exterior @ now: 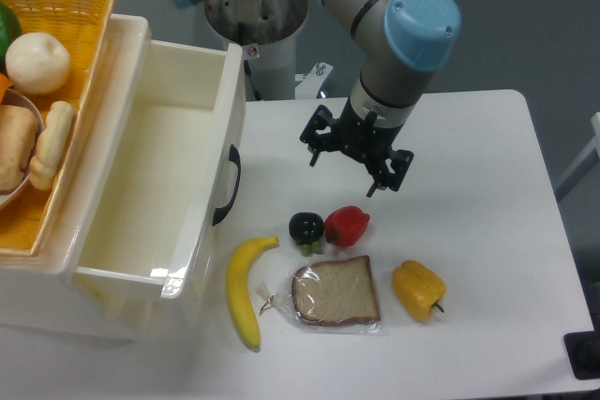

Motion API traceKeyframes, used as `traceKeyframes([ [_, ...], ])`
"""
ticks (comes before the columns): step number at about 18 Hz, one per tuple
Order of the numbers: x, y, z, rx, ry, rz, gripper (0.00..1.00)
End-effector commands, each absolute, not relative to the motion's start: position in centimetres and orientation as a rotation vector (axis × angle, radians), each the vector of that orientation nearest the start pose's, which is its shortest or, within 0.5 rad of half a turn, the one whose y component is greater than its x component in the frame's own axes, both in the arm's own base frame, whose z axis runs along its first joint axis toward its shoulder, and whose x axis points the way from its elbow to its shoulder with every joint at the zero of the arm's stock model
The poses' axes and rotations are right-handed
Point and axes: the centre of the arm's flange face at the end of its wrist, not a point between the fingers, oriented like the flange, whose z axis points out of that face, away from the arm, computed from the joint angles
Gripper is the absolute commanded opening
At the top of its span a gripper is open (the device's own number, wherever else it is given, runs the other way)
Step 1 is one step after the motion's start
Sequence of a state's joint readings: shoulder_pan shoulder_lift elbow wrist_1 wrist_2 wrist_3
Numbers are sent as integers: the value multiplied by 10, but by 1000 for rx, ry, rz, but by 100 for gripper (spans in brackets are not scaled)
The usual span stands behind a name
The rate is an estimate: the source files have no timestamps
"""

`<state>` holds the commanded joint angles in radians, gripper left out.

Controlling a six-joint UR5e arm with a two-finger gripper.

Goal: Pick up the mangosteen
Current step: 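Lower the open gripper toward the dark mangosteen beside the red pepper, then position the gripper around the mangosteen and close on it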

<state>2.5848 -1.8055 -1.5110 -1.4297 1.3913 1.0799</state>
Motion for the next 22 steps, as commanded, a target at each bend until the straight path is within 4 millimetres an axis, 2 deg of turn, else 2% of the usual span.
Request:
traceKeyframes([
  [3,-411,439,402,-2996,107,-190,100],
  [5,-408,444,389,-3007,114,-196,100],
  [7,-408,443,366,-3054,128,-169,100],
  [11,-396,460,329,-3088,170,-183,100],
  [15,-390,473,306,-3106,149,-227,100],
  [22,-383,475,249,-3155,98,-377,100],
])
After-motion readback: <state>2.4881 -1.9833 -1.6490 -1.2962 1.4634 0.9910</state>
